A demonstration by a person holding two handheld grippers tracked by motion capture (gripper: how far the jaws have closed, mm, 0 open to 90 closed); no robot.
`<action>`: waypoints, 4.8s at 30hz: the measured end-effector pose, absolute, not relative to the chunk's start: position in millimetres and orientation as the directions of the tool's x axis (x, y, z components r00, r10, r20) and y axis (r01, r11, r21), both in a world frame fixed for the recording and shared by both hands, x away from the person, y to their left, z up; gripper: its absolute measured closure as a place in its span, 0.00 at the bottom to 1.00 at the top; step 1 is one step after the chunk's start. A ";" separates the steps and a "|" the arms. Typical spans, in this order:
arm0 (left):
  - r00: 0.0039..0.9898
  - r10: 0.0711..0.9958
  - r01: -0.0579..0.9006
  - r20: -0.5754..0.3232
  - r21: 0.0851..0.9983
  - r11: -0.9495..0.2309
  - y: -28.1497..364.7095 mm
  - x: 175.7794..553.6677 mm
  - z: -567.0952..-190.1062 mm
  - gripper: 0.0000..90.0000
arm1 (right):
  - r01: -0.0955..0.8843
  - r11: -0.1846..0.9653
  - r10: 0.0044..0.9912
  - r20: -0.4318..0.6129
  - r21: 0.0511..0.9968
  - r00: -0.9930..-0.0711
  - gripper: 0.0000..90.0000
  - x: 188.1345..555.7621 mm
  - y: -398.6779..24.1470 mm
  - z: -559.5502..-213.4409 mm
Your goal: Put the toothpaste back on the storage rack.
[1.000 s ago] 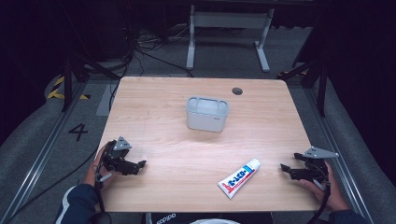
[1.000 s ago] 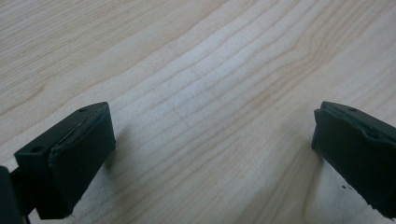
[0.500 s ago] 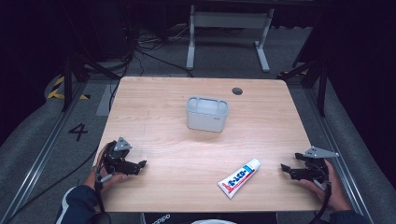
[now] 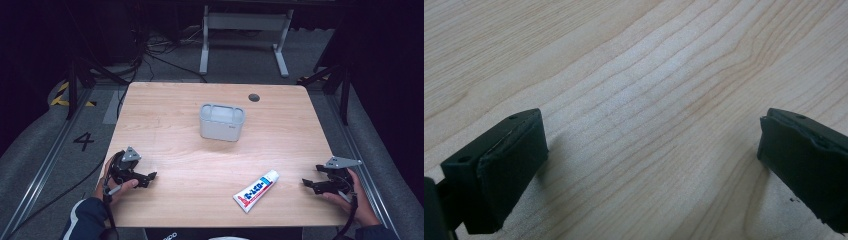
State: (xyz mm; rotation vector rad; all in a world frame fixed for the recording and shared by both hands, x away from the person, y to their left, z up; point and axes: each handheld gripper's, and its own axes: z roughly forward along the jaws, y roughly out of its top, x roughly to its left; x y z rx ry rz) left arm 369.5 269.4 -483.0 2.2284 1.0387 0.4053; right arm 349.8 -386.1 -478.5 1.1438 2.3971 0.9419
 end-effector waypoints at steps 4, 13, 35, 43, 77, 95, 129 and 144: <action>0.640 0.768 0.571 0.008 0.663 -0.483 269.4 369.5 -483.0 0.00 | 0.540 0.486 0.753 -0.015 0.688 -0.658 0.20 348.6 -380.0 -473.2; 0.642 0.767 0.572 0.004 0.664 -0.482 269.7 369.5 -483.2 0.00 | 0.456 0.559 0.669 -0.052 0.693 -0.742 0.22 349.1 -360.4 -453.2; 0.644 0.765 0.571 0.003 0.663 -0.484 270.0 369.3 -483.1 0.00 | 0.236 0.744 0.369 -0.089 0.625 -0.925 0.23 350.9 -282.6 -428.2; 0.643 0.766 0.573 0.001 0.663 -0.482 269.9 369.1 -483.1 0.00 | 0.185 0.790 0.287 -0.087 0.585 -0.954 0.24 353.0 -258.1 -428.5; 0.648 0.761 0.576 -0.012 0.662 -0.479 270.4 368.4 -483.5 0.00 | -0.084 0.921 -0.064 -0.064 0.379 -0.996 0.25 348.9 -182.4 -444.0; 0.650 0.760 0.574 -0.011 0.662 -0.482 270.6 368.4 -483.5 0.00 | -0.042 0.934 -0.026 -0.051 0.356 -0.998 0.45 357.5 -168.2 -448.7; 0.657 0.754 0.569 -0.011 0.664 -0.486 271.2 368.6 -483.5 0.00 | 0.107 0.770 0.168 -0.038 0.629 -0.985 0.69 370.1 -215.3 -423.1; 0.659 0.752 0.568 -0.011 0.663 -0.488 271.3 368.7 -483.5 0.00 | 0.174 0.688 0.264 -0.020 0.704 -0.964 0.70 374.4 -227.9 -410.7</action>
